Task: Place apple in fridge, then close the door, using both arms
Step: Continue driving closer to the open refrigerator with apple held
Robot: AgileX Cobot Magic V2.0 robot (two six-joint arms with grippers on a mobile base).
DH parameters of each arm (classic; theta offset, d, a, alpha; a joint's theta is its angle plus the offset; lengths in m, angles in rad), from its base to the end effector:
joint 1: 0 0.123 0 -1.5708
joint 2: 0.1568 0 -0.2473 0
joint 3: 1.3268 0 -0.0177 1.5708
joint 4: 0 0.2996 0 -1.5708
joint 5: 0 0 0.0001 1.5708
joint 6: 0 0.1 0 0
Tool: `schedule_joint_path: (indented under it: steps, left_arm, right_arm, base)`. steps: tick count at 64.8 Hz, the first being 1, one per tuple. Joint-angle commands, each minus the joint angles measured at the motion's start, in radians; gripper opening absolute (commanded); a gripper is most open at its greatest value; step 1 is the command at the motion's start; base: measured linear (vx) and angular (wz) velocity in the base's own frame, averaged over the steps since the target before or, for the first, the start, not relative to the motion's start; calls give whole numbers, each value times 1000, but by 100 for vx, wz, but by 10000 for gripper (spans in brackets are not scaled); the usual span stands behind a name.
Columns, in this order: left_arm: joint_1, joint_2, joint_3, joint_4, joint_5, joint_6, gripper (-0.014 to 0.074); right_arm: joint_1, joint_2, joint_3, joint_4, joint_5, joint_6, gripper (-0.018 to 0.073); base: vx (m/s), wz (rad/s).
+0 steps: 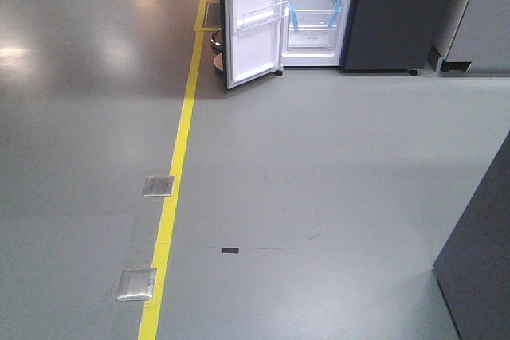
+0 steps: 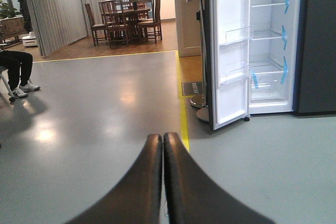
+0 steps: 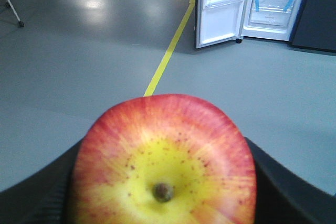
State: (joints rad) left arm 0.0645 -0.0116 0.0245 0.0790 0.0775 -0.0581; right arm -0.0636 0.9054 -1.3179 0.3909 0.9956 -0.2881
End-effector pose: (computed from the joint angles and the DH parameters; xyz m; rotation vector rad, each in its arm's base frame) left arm 0.1524 0.0105 0.1983 -0.0393 1.5737 0.0716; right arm 0.2205 0.0180 0.4560 -0.2081 2.0023 0.2466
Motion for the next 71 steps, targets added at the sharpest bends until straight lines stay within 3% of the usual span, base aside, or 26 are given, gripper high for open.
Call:
schedule_joint_path:
  steps: [1,71]
  left_arm:
    - [-6,-16,28,-7,-71,-8,-6]
    - [-6,-16,28,-7,-71,-8,-6]
  right_arm:
    - [-4,-6,-24,25,-80,-7,43]
    - [-4,-6,-24,25,-80,-7,43]
  base:
    - [11,-1]
    - [11,0]
